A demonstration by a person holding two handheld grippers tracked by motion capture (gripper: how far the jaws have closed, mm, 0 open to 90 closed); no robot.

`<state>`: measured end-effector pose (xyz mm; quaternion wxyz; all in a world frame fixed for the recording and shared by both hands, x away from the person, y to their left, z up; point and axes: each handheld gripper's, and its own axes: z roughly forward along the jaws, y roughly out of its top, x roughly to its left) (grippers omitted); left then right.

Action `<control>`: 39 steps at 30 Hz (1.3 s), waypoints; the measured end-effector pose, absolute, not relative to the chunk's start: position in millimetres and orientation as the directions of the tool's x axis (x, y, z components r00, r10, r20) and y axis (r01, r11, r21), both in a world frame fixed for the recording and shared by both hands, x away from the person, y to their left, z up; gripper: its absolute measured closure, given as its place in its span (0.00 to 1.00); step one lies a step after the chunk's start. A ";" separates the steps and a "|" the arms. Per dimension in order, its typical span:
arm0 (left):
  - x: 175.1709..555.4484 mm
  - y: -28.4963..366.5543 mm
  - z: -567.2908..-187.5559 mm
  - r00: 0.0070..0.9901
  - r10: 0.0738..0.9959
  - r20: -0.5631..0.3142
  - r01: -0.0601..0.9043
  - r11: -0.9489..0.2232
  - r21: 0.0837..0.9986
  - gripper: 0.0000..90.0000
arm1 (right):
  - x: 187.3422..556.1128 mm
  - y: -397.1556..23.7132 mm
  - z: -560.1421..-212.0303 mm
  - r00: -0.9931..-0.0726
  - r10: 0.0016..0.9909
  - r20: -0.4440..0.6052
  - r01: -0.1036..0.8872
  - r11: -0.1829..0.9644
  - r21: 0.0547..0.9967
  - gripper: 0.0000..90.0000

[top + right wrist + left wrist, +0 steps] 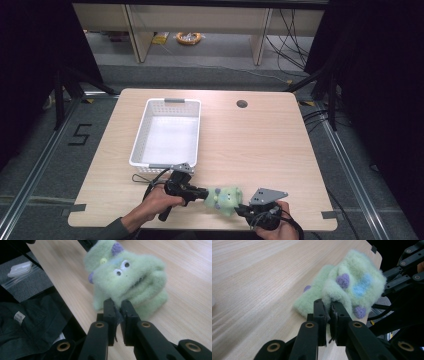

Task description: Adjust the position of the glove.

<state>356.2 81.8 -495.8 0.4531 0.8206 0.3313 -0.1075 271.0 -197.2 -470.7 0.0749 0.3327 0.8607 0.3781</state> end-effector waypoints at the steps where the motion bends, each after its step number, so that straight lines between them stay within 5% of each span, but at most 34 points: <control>1: 356.4 80.1 -497.6 0.756 0.458 -0.467 0.641 -0.375 0.670 0.92 | 271.7 -199.9 -471.8 -0.762 0.635 0.129 0.524 0.486 0.700 0.94; 18: 359.4 80.0 -507.2 0.752 0.493 -0.438 0.643 -0.400 0.653 0.81 | 278.0 -202.0 -487.4 -0.725 0.673 0.147 0.569 0.466 0.678 0.90; 29: 351.3 94.4 -493.7 0.735 0.487 -0.472 0.660 -0.354 0.662 0.60 | 283.3 -219.0 -474.6 -0.658 0.731 0.181 0.583 0.342 0.736 0.62; 39: 344.6 75.4 -498.8 0.697 0.516 -0.498 0.703 -0.356 0.616 0.44 | 293.9 -208.9 -474.0 -0.607 0.747 0.273 0.640 0.254 0.725 0.52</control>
